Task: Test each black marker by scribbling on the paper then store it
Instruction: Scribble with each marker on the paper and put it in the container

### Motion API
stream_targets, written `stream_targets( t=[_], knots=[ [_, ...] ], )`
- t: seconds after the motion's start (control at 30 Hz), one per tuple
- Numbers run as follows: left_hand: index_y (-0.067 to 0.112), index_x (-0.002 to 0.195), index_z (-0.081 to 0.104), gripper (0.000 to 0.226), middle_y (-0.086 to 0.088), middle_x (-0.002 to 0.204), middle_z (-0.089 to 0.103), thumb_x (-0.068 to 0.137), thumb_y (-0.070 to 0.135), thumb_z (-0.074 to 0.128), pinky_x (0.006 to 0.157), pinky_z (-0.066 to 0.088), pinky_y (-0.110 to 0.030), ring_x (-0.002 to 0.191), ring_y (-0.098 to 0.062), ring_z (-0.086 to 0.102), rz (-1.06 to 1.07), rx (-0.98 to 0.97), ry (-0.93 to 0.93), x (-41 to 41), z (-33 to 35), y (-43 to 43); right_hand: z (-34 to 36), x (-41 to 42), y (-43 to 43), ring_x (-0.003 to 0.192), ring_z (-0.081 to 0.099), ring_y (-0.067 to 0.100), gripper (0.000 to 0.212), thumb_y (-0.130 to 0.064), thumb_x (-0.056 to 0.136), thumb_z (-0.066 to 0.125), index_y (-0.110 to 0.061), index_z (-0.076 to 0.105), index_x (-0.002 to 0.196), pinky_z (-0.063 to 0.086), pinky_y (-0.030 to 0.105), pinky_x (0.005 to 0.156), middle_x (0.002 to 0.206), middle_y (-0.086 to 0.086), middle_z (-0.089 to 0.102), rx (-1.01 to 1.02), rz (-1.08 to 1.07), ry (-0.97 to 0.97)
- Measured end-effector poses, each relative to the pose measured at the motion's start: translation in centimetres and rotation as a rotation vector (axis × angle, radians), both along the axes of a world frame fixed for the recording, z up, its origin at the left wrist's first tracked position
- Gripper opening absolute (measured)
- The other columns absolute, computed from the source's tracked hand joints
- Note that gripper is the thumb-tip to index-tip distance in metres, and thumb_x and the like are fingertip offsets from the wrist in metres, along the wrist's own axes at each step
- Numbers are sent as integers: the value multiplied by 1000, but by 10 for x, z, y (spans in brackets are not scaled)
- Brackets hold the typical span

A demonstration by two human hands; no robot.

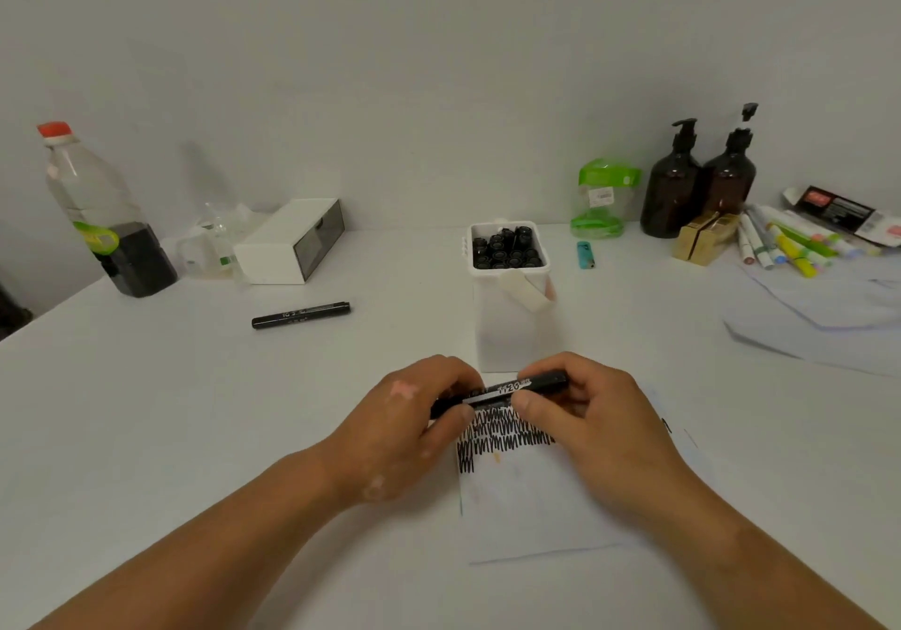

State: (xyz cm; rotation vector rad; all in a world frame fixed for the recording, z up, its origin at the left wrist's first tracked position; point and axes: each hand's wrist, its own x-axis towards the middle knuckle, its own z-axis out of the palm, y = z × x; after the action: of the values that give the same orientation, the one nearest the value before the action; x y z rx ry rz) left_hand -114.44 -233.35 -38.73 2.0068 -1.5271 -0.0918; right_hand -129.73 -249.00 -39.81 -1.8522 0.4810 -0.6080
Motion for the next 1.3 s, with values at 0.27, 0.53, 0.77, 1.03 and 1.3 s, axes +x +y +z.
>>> stream_targets(
  t=[0.27,0.53,0.77,1.03,1.3],
  knots=[
    [21,121,57,22,10,90,62,104,28,45,69,44,-22,76,-8,54,-81,12,13,-10,-9,-7,4,0,3,61,65,4,15,-19,87,79,-32,73,90,47,14,56,75,-5,74,110,83,-73],
    [27,107,55,24,25,74,53,103,41,36,60,40,-18,66,-7,52,-99,-51,11,-18,-17,5,2,2,15,53,51,12,12,-31,76,76,-28,73,87,41,19,49,65,-3,64,214,167,-85],
    [31,104,52,16,15,76,54,103,39,38,58,42,-24,63,-12,51,-125,-62,29,-21,-15,8,3,2,19,51,47,15,10,-23,78,75,-19,71,86,38,22,45,63,-1,60,234,205,-108],
    [43,106,44,21,8,69,57,98,56,30,55,38,-22,57,-14,49,-127,-51,36,-21,-13,8,8,0,22,51,46,13,9,-14,84,75,-13,67,89,36,27,47,60,-2,56,269,262,-119],
    [38,99,49,21,18,55,39,99,54,36,51,27,-14,50,-8,40,-89,-89,48,-27,-16,6,9,-2,23,51,45,15,13,-23,78,74,-17,66,87,38,24,48,54,-5,54,205,242,-84]
  ],
)
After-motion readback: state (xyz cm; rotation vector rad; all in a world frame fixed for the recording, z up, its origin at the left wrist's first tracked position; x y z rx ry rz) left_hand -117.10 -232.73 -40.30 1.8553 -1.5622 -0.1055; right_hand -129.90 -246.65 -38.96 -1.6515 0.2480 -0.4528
